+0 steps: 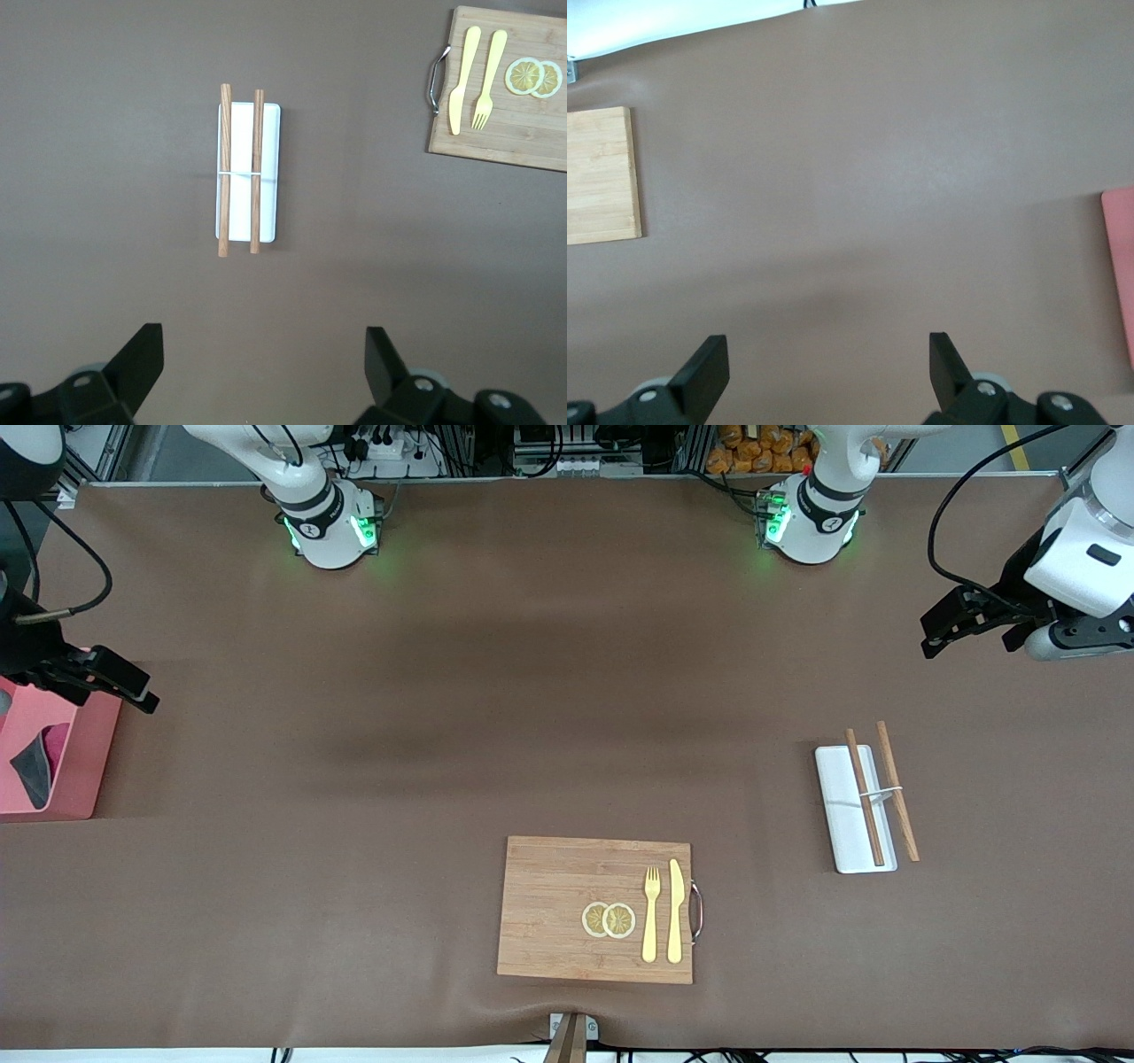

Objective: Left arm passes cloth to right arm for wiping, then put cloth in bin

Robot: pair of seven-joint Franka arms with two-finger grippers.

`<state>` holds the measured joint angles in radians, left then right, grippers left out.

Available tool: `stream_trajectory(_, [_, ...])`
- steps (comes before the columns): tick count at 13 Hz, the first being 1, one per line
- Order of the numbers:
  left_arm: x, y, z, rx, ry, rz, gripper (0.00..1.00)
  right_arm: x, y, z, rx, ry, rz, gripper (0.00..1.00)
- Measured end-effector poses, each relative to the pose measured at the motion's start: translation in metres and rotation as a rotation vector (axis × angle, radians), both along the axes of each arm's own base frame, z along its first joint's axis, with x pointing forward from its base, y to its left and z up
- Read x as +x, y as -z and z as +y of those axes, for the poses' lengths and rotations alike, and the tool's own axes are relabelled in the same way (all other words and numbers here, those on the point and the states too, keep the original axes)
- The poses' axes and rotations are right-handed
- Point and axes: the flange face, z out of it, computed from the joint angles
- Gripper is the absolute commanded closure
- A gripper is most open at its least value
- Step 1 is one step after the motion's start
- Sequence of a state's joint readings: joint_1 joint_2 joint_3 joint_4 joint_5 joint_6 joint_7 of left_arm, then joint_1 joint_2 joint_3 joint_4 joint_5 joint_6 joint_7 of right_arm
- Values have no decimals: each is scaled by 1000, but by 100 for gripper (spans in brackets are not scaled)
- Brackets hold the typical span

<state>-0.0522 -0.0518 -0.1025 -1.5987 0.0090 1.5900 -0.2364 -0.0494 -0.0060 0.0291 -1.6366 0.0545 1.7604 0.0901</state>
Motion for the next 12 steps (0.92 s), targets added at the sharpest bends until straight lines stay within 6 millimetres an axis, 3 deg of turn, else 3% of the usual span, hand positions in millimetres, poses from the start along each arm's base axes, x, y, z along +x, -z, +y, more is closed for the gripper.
stream_trajectory(12, [0, -10, 3, -3, -6, -18, 0, -1, 0, 9, -46, -68, 10, 0])
